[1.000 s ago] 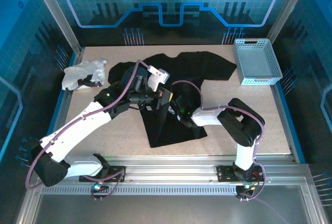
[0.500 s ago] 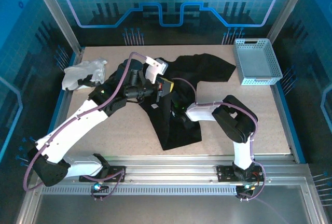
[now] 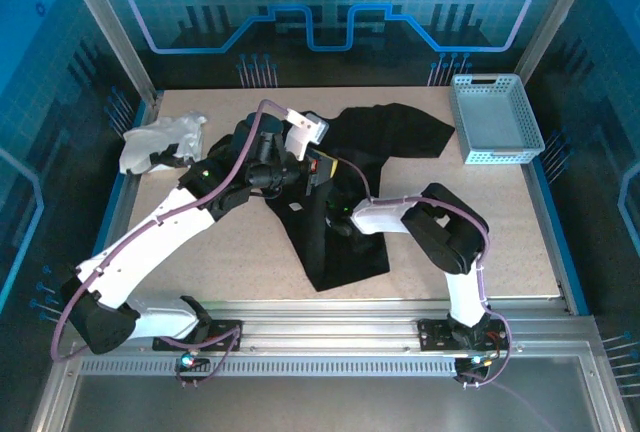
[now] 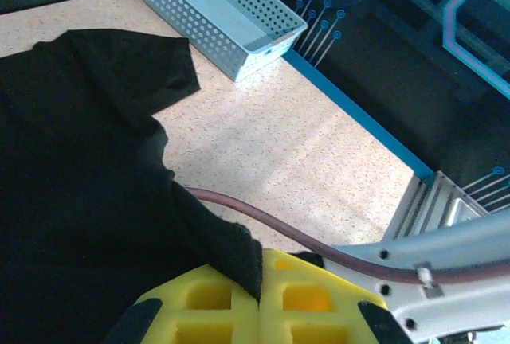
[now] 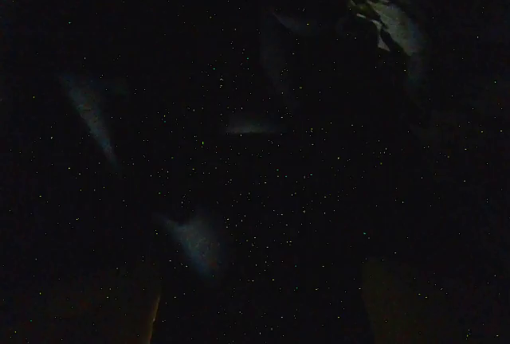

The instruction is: Fold the inside-out t-shirt

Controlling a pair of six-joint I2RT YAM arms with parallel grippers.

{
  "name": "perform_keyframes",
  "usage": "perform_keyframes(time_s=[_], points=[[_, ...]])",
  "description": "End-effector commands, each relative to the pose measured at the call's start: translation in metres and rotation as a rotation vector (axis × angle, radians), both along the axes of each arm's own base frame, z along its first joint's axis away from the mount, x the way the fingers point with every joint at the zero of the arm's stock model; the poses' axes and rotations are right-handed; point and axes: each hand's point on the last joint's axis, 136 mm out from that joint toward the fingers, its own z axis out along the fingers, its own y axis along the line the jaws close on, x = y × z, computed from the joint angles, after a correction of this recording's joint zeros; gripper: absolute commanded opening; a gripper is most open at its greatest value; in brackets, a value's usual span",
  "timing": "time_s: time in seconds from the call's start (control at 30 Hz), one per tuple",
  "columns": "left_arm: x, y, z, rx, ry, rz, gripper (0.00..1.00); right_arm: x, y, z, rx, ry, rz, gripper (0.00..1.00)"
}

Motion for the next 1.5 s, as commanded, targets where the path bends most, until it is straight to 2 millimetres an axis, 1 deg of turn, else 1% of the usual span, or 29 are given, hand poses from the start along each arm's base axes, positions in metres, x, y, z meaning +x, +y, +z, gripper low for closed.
perform_keyframes(time_s=[0.0, 0.13, 0.2, 0.33, 0.5, 0.53, 0.6, 0.77, 0.9, 1.0, 1.13, 1.23, 1.27, 1.3, 1.33, 1.37, 1.4, 1.47], points=[[-0.023, -0.002, 0.038, -0.104, -0.074, -0.094, 0.0, 0.012, -0.009, -0.008, -0.078, 0.036, -0.005, 0.68], [-0.035, -0.001, 0.05, -0.143, -0.092, -0.132, 0.0, 0.022, -0.009, -0.002, -0.073, 0.052, -0.018, 0.68], [-0.038, 0.0, 0.054, -0.148, -0.101, -0.141, 0.0, 0.027, -0.01, 0.002, -0.053, 0.075, -0.03, 0.68], [-0.044, 0.002, 0.067, -0.18, -0.127, -0.153, 0.0, 0.037, -0.012, 0.007, -0.032, 0.116, -0.054, 0.68], [-0.049, 0.002, 0.088, -0.22, -0.156, -0.171, 0.0, 0.047, -0.017, 0.005, -0.022, 0.176, -0.091, 0.71], [-0.05, 0.002, 0.091, -0.225, -0.162, -0.171, 0.0, 0.048, -0.019, 0.004, -0.02, 0.191, -0.1, 0.71], [-0.052, 0.004, 0.101, -0.238, -0.184, -0.173, 0.0, 0.051, -0.023, 0.001, -0.018, 0.224, -0.122, 0.78], [-0.058, 0.007, 0.124, -0.27, -0.229, -0.183, 0.0, 0.06, -0.034, -0.004, 0.002, 0.298, -0.174, 0.85], [-0.064, 0.012, 0.15, -0.303, -0.28, -0.188, 0.0, 0.064, -0.04, -0.009, -0.001, 0.352, -0.196, 0.88], [-0.065, 0.014, 0.161, -0.312, -0.312, -0.182, 0.0, 0.065, -0.04, -0.015, -0.014, 0.384, -0.198, 0.88], [-0.06, 0.021, 0.167, -0.293, -0.353, -0.133, 0.0, 0.061, -0.047, -0.03, -0.043, 0.448, -0.213, 0.89], [-0.044, 0.034, 0.172, -0.278, -0.389, -0.012, 0.0, 0.054, -0.051, -0.042, -0.069, 0.505, -0.208, 0.87], [-0.035, 0.039, 0.171, -0.269, -0.394, 0.044, 0.0, 0.051, -0.052, -0.045, -0.082, 0.525, -0.208, 0.84], [-0.027, 0.045, 0.17, -0.256, -0.396, 0.104, 0.0, 0.048, -0.054, -0.048, -0.092, 0.541, -0.209, 0.79], [-0.02, 0.05, 0.167, -0.243, -0.396, 0.151, 0.0, 0.046, -0.055, -0.05, -0.095, 0.556, -0.205, 0.71], [-0.011, 0.056, 0.162, -0.22, -0.4, 0.206, 0.0, 0.044, -0.055, -0.05, -0.095, 0.569, -0.195, 0.6], [-0.002, 0.061, 0.157, -0.196, -0.402, 0.259, 0.0, 0.041, -0.054, -0.05, -0.089, 0.582, -0.181, 0.44], [0.013, 0.075, 0.148, -0.156, -0.403, 0.359, 0.0, 0.037, -0.052, -0.048, -0.079, 0.614, -0.142, 0.19]])
